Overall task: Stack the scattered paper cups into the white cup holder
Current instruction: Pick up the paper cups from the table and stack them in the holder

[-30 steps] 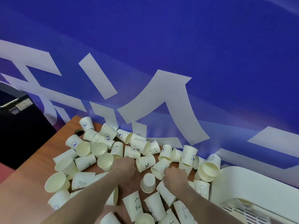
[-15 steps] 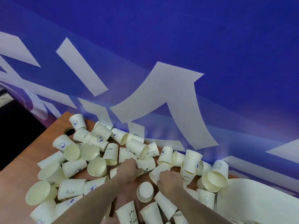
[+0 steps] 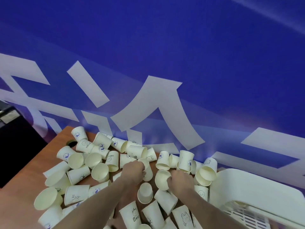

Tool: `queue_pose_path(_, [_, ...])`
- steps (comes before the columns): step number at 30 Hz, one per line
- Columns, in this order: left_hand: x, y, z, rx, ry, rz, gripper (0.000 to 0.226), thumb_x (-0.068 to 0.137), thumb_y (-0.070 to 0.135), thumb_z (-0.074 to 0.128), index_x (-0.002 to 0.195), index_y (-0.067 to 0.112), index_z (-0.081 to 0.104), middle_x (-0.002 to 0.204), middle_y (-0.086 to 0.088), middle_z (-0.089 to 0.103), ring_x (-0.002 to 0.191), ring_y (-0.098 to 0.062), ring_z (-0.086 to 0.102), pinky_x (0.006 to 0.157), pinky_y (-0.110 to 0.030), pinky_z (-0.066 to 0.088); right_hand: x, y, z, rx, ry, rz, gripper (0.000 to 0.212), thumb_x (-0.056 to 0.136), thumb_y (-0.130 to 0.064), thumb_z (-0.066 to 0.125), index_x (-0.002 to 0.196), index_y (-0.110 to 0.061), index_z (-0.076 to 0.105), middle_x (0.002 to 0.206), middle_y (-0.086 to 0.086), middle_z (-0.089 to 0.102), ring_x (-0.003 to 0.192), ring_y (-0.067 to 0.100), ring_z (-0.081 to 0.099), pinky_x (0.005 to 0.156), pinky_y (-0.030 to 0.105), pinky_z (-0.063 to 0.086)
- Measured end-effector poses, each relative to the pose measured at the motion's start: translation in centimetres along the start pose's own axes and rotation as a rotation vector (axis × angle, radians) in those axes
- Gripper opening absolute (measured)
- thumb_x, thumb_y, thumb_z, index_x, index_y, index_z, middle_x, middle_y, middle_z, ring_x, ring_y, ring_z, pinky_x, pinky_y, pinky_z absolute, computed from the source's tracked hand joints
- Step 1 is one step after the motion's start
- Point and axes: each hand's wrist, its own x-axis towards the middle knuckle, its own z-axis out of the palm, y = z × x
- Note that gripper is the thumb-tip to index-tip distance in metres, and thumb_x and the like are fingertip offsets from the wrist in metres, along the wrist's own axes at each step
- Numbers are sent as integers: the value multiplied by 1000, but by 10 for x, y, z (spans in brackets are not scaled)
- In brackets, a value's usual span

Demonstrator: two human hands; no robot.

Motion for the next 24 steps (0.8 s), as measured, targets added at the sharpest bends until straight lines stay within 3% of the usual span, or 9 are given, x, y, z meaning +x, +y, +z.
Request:
queue_pose_path(4, [-21, 12, -20, 68, 85, 106, 27, 98, 37, 48, 107, 20, 67, 106, -3, 67, 96, -23, 63, 73, -29, 41, -26, 10, -17, 10, 50, 41, 26, 93, -28, 42, 101, -19, 65, 103, 2, 69, 97, 23, 65, 68, 29, 37])
queue_pose_path(7, [-36, 24, -29, 92, 119, 160, 27, 98, 36, 48, 105, 20, 69, 104, -3, 68, 95, -24, 63, 77, -30, 46, -45, 19, -26, 29, 78, 58, 26, 94, -27, 42, 100, -18, 65, 103, 3, 69, 96, 24, 65, 66, 29, 35])
queue_pose_path(14, [-63, 62, -30, 157, 130, 313, 28, 99, 35, 47, 108, 20, 69, 102, -3, 69, 90, -23, 63, 77, -31, 51, -92, 49, -33, 62, 109, 110, 27, 95, -29, 40, 98, -16, 64, 103, 5, 69, 94, 25, 65, 66, 29, 37])
queue_pose_path(18, [-78, 89, -21, 227, 88, 487, 29, 99, 33, 43, 103, 17, 67, 102, -7, 69, 92, -29, 64, 75, -35, 49, -120, 72, -28, 65, 130, 144, 23, 95, -31, 39, 89, -21, 58, 104, 6, 69, 96, 27, 65, 66, 30, 35])
queue_pose_path(21, [-90, 116, -16, 257, 76, 585, 29, 99, 32, 43, 101, 15, 67, 101, -8, 69, 94, -30, 62, 68, -34, 39, -138, 93, -25, 55, 135, 202, 33, 95, -33, 36, 100, -16, 65, 107, 7, 69, 99, 28, 64, 68, 32, 35])
queue_pose_path(24, [-97, 144, -16, 248, 77, 638, 30, 99, 33, 43, 99, 15, 67, 99, -8, 68, 93, -29, 62, 69, -34, 40, -155, 116, -24, 71, 149, 265, 34, 95, -34, 38, 106, -15, 64, 105, 8, 68, 94, 28, 65, 69, 32, 40])
